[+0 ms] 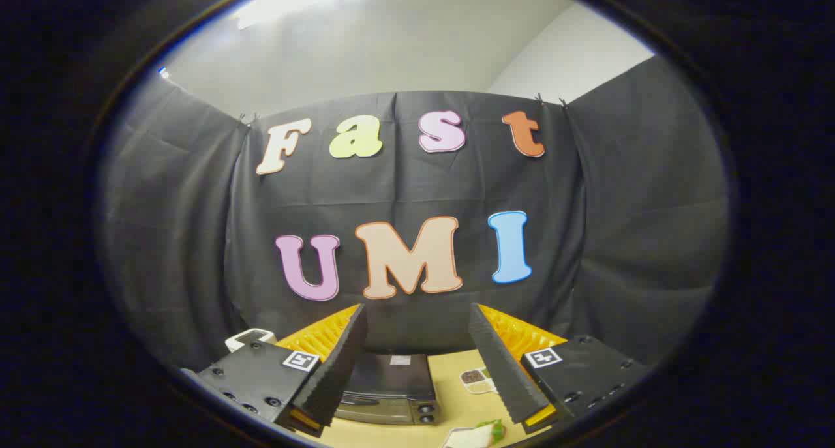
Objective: Open the toaster oven, put the food inside, and close the toaster oven door.
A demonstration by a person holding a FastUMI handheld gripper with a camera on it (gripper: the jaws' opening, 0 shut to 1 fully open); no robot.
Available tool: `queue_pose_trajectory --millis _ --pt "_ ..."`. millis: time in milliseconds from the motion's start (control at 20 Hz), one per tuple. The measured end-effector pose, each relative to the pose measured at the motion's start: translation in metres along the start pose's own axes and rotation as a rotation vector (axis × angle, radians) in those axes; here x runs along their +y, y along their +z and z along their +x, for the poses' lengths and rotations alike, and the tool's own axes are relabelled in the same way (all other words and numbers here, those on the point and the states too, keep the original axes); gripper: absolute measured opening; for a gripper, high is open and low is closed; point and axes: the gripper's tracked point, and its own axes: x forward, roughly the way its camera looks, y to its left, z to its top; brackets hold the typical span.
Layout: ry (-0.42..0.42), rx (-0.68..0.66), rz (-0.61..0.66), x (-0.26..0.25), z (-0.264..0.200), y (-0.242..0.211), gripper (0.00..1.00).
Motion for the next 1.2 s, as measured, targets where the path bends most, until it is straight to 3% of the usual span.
queue_pose_trajectory --millis 300,750,1200 --pt "-0.047 0.016 0.037 -0.006 0.004 -0.009 0.98" --pt "-0.131 0.048 -0.092 0.001 0.018 -0.034 0.98" --pt "-0.070 0.088 -0.033 0.054 0.036 -0.113 0.98"
